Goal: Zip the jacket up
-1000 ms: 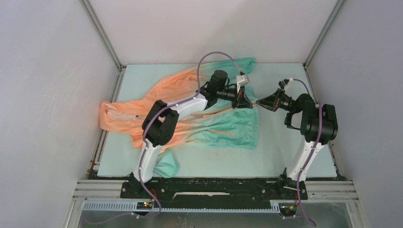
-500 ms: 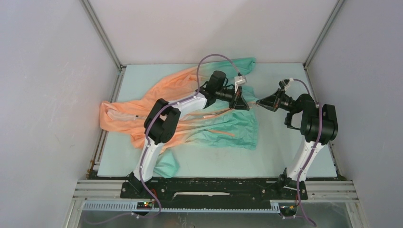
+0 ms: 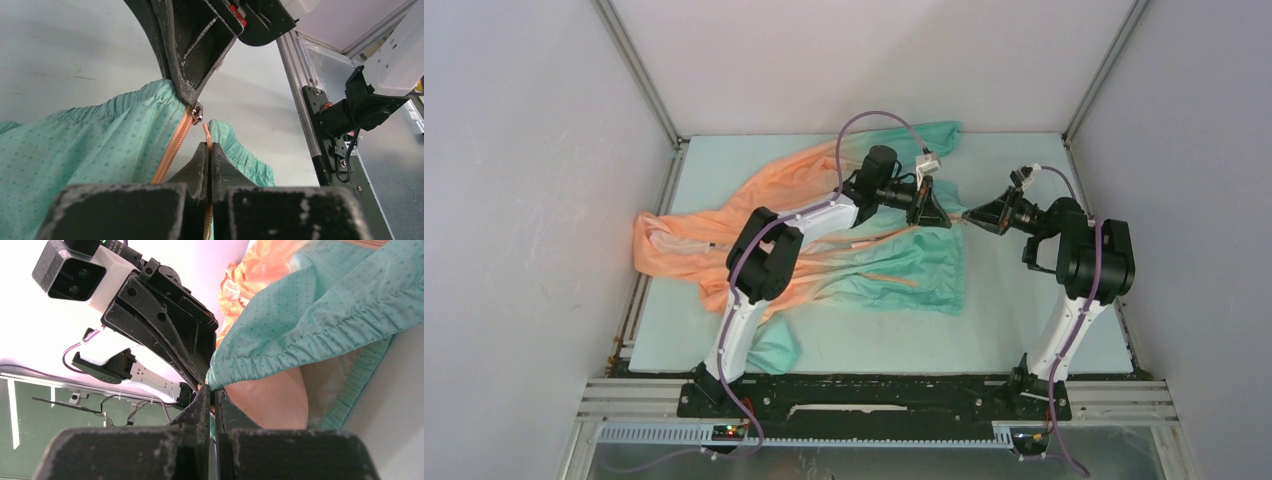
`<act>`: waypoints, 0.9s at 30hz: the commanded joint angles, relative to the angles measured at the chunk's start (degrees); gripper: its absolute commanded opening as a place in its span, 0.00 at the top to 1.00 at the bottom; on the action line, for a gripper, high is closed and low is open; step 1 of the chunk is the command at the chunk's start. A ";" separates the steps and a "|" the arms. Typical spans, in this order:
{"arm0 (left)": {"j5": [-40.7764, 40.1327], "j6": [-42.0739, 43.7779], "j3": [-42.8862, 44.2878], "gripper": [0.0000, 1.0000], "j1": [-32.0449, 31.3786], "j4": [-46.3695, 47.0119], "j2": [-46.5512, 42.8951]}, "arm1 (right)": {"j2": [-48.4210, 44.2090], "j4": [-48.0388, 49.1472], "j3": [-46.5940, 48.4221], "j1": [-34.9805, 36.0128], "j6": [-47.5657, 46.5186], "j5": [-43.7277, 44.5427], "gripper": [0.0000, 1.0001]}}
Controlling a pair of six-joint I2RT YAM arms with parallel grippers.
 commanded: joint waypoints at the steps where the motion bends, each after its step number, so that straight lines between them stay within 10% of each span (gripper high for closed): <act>1: 2.09 -2.52 2.72 1.00 0.21 3.93 0.35 | -1.31 4.46 -0.02 0.25 -1.04 -1.22 1.00; 27: 2.57 -4.40 3.81 1.00 0.71 3.87 1.53 | -1.94 4.59 0.03 0.34 -1.05 -1.31 1.00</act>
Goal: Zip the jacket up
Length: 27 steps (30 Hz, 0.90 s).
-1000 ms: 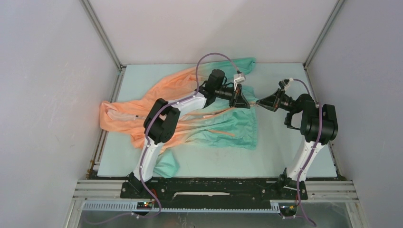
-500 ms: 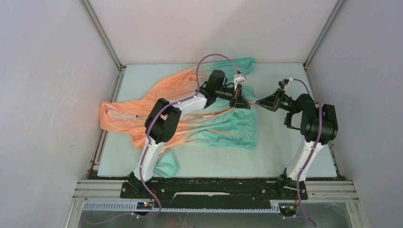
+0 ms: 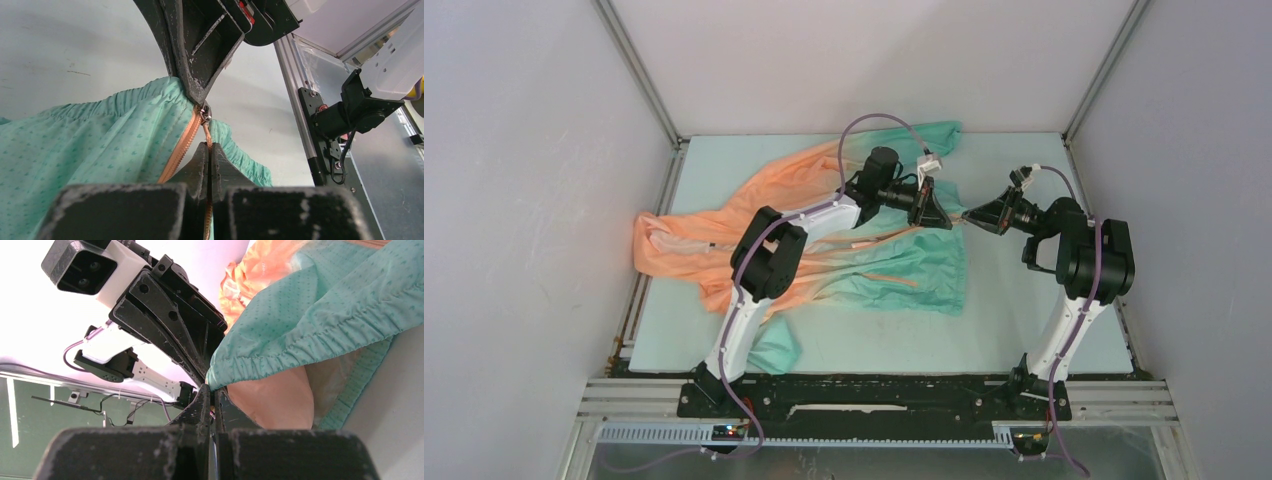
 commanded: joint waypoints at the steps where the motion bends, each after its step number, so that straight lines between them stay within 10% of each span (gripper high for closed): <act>1: 1.52 -1.36 2.10 1.00 0.60 3.05 -0.76 | -2.04 4.31 0.03 0.26 -1.11 -1.32 1.00; 27: 3.34 -0.74 0.67 1.00 0.56 0.58 -1.21 | -2.20 4.36 -0.06 0.09 -0.95 -0.89 1.00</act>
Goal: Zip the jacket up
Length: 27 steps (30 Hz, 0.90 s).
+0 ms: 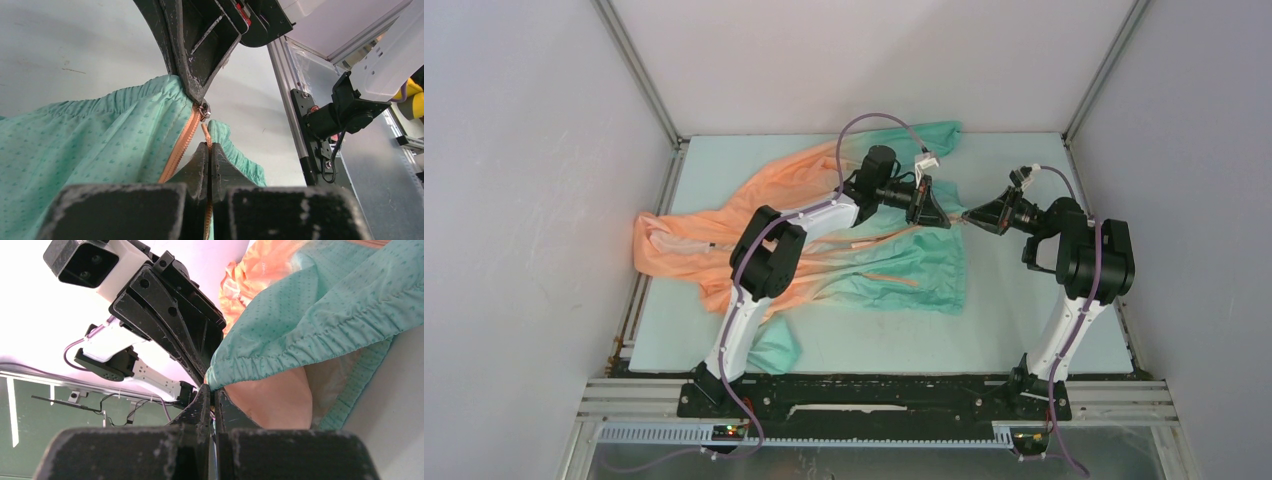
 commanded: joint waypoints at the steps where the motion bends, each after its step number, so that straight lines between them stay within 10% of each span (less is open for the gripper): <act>1: 1.94 1.54 0.79 1.00 -0.08 -0.62 -1.19 | -2.21 4.31 -0.06 -0.02 -0.95 -0.79 1.00; 27: 2.52 0.51 1.87 1.00 -0.38 0.81 -0.54 | -1.71 4.31 -0.06 0.55 -1.24 -0.78 1.00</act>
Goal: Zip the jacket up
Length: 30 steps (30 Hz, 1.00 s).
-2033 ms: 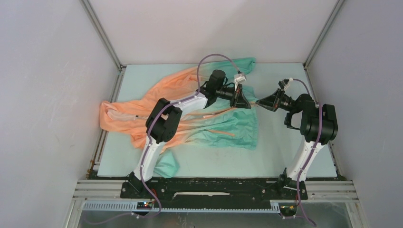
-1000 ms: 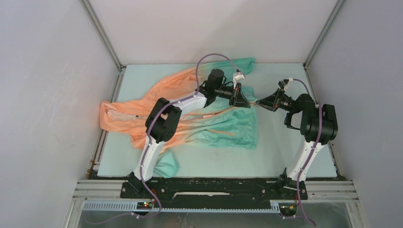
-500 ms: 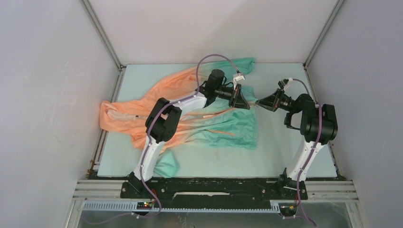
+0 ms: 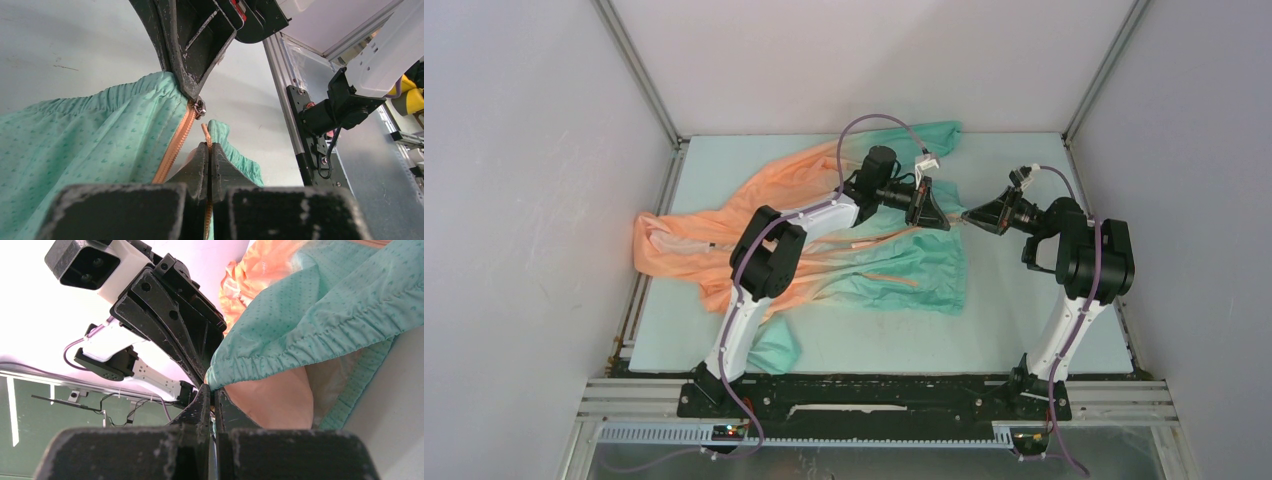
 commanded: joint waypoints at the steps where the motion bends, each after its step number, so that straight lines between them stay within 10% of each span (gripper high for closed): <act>1: 1.50 -0.10 2.08 1.00 -0.34 2.12 -0.39 | -1.67 4.29 -0.06 0.42 -1.20 -0.80 1.00; 30: 1.70 -0.84 0.57 1.00 -0.42 4.19 -1.21 | -1.34 4.22 0.20 0.60 -1.04 -0.70 1.00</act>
